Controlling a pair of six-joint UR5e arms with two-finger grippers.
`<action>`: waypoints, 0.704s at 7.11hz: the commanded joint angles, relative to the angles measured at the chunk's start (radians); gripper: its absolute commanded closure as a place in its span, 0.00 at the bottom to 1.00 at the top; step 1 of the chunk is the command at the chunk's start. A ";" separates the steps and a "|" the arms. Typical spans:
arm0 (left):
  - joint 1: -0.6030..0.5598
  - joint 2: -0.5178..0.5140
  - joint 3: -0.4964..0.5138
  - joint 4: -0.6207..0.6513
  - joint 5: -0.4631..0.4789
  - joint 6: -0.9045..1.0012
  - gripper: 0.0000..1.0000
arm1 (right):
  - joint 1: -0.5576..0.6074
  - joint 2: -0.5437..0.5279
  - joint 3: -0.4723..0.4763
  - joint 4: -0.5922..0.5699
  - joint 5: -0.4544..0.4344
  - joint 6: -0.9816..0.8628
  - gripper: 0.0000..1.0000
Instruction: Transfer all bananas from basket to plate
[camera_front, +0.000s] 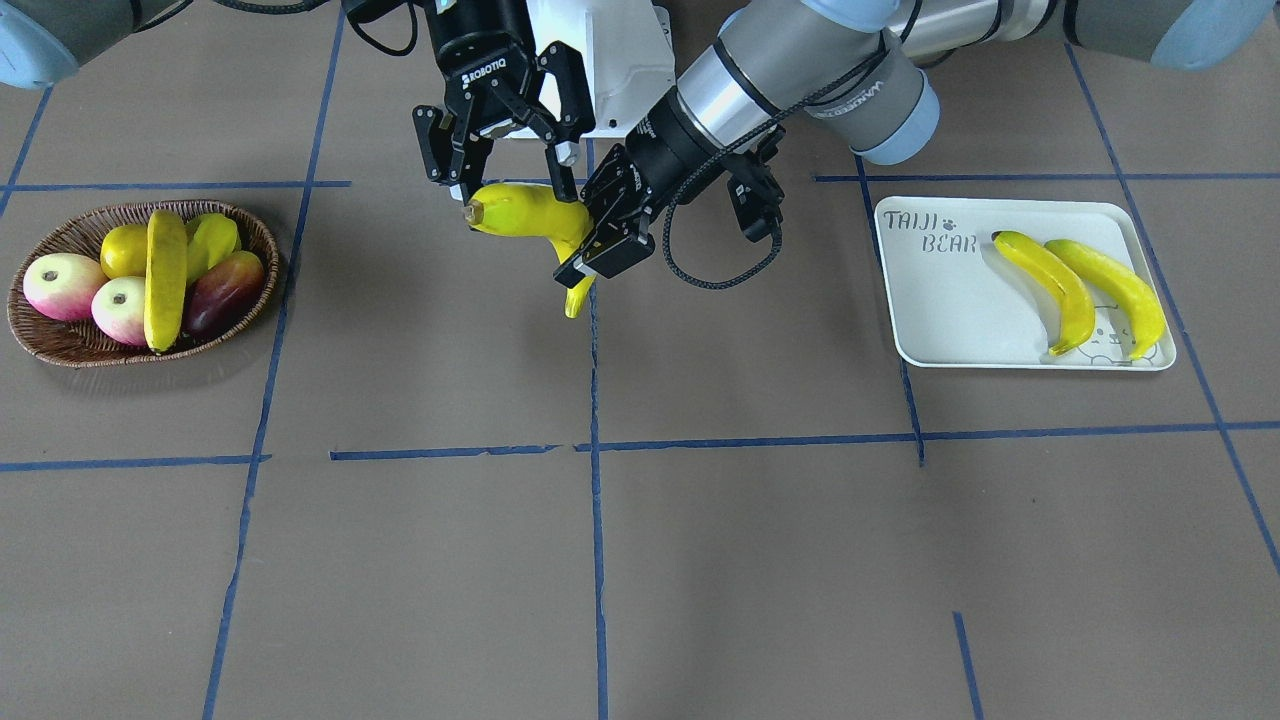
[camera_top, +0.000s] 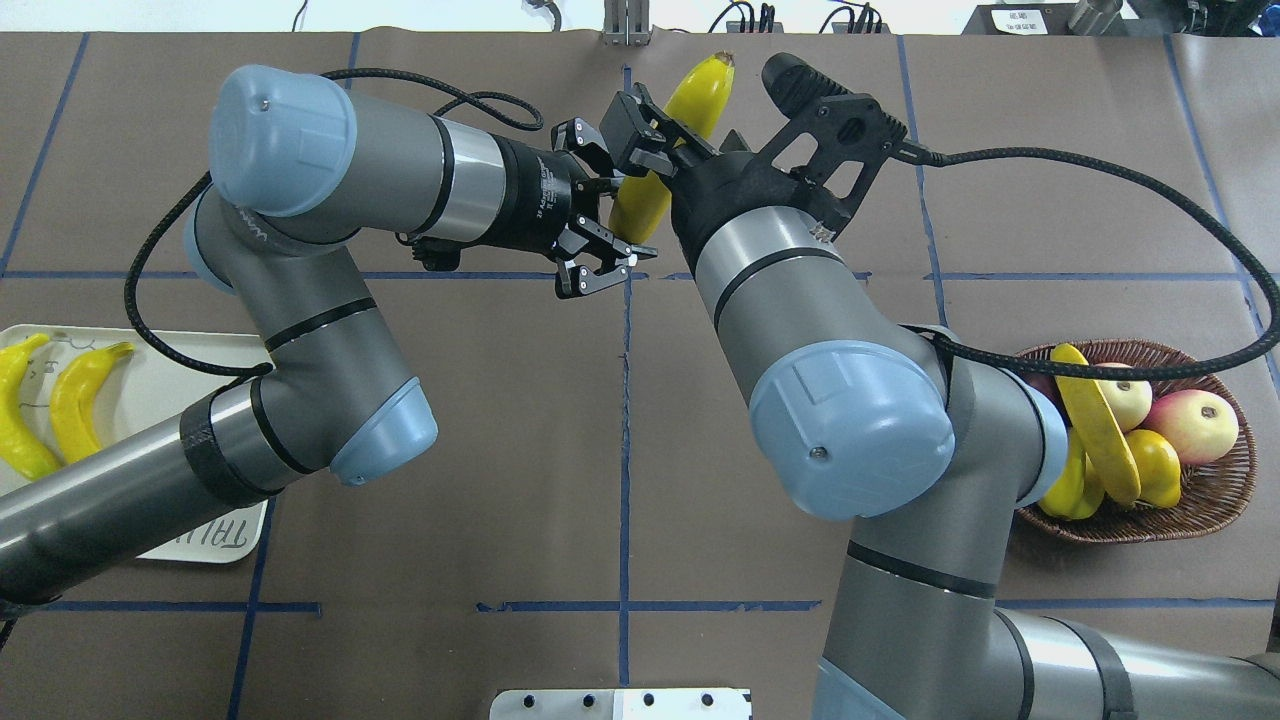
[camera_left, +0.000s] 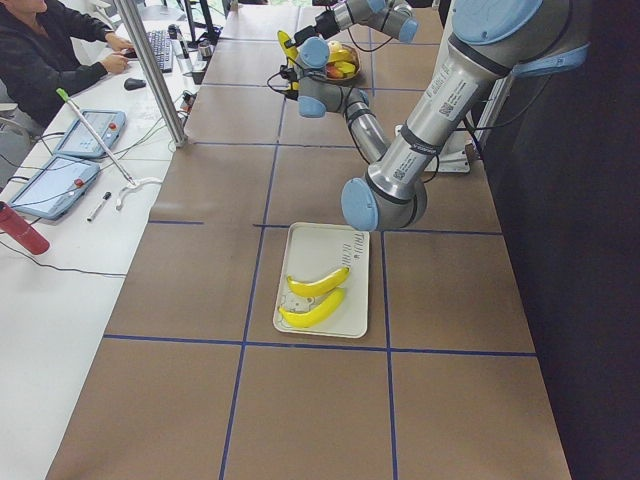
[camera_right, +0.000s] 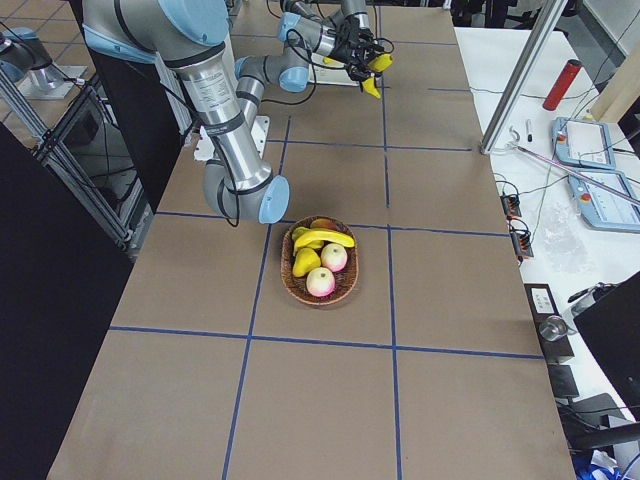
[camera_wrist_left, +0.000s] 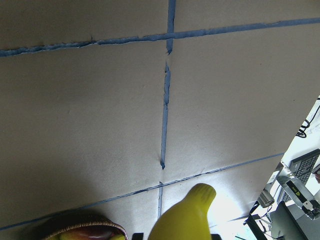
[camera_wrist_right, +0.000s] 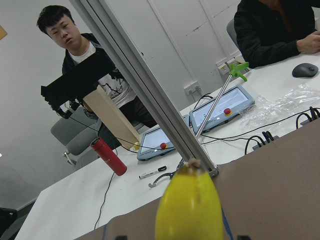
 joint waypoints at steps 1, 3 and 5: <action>-0.048 0.003 0.030 0.002 -0.004 0.001 1.00 | -0.003 -0.066 0.125 -0.009 0.082 -0.019 0.00; -0.088 0.007 0.049 0.004 -0.014 0.137 1.00 | -0.002 -0.183 0.297 -0.053 0.215 -0.030 0.00; -0.096 0.141 0.014 -0.006 -0.106 0.455 1.00 | 0.037 -0.232 0.345 -0.146 0.306 -0.129 0.00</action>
